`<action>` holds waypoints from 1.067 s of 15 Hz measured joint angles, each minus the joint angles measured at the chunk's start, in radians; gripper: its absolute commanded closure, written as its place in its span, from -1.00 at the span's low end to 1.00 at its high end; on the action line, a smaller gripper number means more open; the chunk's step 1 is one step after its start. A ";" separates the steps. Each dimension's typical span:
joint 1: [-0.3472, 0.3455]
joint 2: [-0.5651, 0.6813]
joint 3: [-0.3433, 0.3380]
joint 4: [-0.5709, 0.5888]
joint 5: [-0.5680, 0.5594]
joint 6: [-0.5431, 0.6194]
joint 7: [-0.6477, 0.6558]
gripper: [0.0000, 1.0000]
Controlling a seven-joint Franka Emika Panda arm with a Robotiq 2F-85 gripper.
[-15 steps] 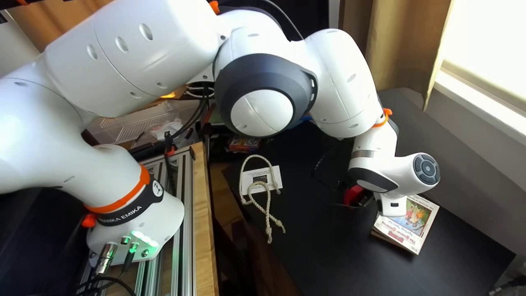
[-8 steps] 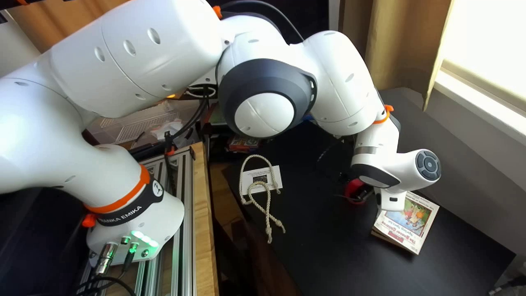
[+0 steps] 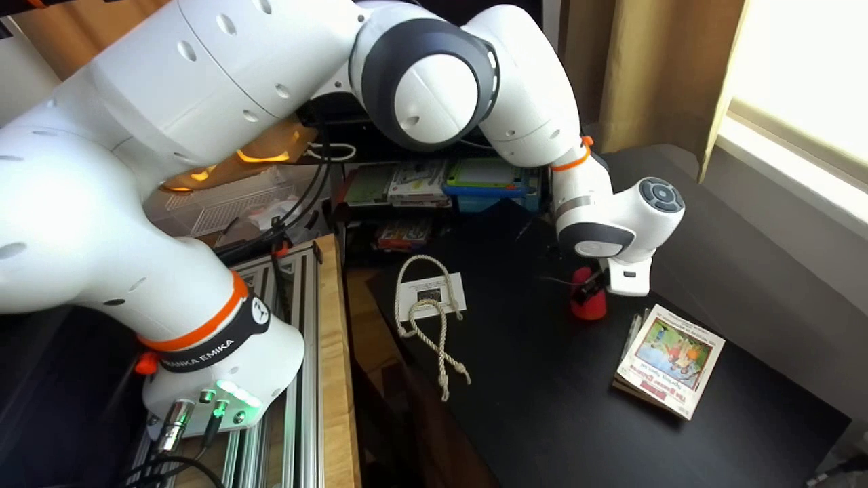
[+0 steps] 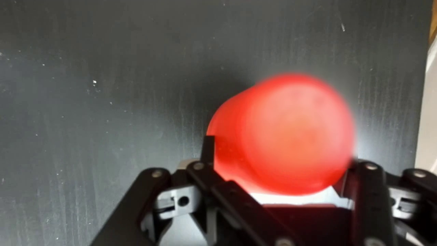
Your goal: Pick up the pink cup and put it on the orange cup, pick up both stacked cups and place them the right way up on the table
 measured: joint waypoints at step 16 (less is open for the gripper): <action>0.454 0.010 -0.369 -0.170 -0.350 0.187 0.603 -0.92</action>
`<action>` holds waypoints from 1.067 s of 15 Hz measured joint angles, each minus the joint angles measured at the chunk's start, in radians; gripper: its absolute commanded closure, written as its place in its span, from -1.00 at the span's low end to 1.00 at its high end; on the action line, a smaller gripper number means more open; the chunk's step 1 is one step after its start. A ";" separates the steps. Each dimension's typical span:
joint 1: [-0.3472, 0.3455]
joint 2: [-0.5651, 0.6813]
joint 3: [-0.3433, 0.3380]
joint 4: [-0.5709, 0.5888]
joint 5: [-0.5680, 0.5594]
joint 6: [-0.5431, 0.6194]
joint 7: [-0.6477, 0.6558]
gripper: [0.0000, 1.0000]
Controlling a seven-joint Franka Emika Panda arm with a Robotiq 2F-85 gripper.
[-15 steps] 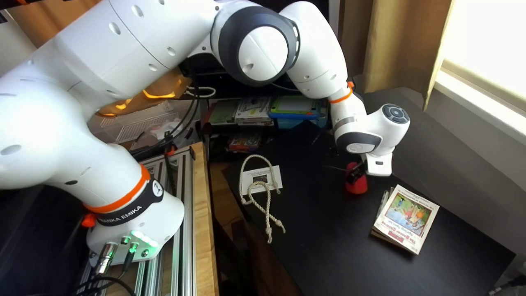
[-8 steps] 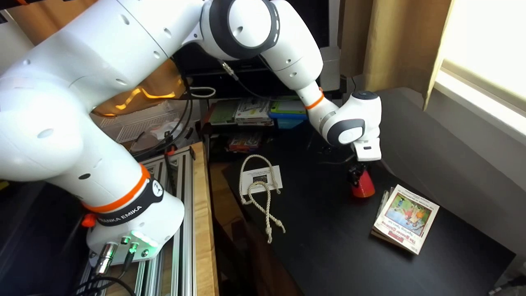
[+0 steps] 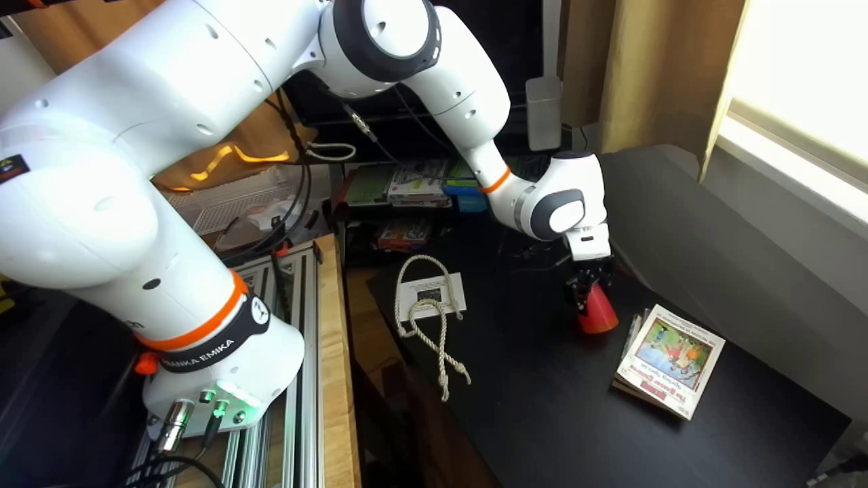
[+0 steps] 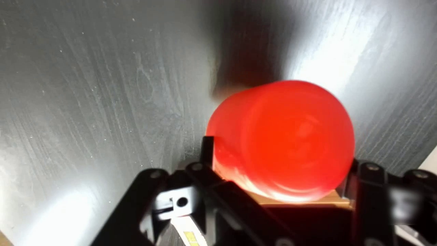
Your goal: Pick up the pink cup and put it on the orange cup, pick up both stacked cups and place them the right way up on the table
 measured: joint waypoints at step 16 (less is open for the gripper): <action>-0.085 -0.029 0.061 -0.034 -0.031 -0.001 0.023 -1.00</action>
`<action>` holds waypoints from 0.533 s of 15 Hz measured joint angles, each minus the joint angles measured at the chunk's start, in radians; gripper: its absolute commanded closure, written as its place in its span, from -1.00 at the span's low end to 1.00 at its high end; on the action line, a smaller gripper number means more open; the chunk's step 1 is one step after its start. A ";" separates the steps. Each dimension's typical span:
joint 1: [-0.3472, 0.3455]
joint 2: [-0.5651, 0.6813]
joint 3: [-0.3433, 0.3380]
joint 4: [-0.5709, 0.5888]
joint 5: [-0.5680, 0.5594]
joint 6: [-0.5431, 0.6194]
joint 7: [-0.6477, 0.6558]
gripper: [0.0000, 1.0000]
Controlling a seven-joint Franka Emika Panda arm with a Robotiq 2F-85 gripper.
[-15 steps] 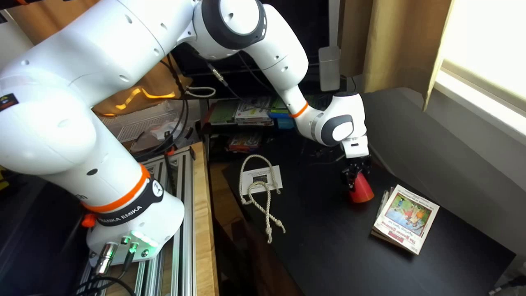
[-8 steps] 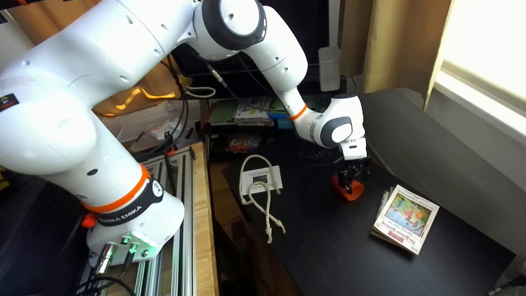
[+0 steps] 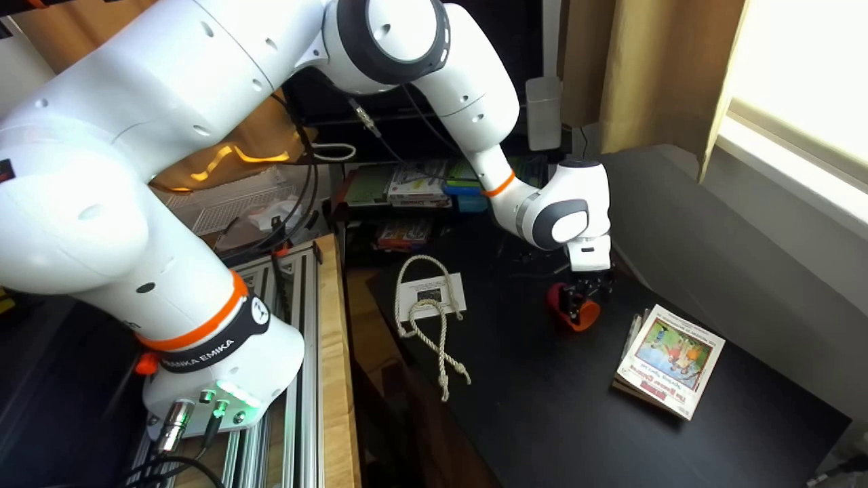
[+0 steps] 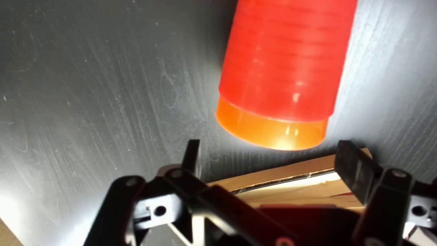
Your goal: Pick up the pink cup and put it on the orange cup, pick up both stacked cups and place them the right way up on the table
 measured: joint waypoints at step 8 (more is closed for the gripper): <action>-0.277 -0.127 0.196 -0.103 0.070 -0.009 -0.095 -1.00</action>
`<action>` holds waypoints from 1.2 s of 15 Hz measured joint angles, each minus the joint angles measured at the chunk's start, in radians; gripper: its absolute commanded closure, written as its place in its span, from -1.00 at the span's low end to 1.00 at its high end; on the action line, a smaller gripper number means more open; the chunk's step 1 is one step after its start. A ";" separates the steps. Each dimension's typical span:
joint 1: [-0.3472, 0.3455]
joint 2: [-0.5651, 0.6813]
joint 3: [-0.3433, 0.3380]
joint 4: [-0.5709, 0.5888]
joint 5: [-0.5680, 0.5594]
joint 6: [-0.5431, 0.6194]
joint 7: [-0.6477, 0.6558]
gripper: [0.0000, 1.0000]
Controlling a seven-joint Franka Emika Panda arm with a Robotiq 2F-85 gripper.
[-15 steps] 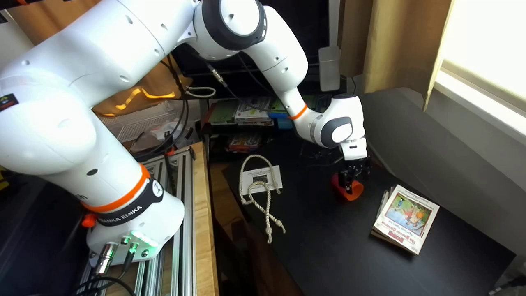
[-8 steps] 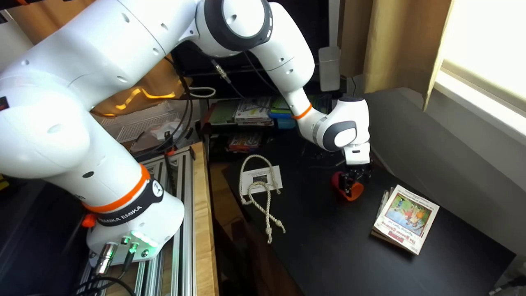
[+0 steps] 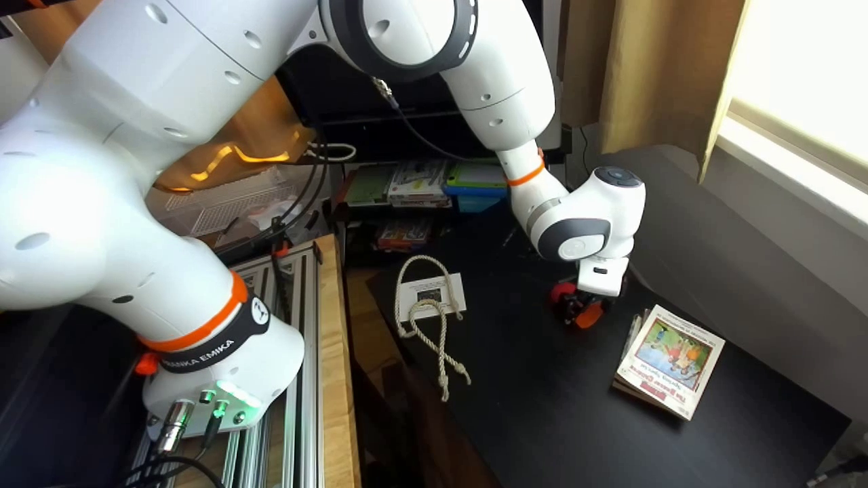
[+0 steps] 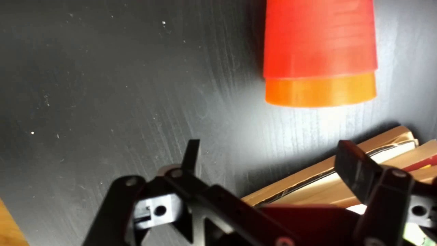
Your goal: Pick up the pink cup and put it on the orange cup, pick up both stacked cups and place them the right way up on the table
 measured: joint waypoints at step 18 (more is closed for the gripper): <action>-0.408 0.127 0.347 0.160 0.389 -0.066 -0.307 -1.00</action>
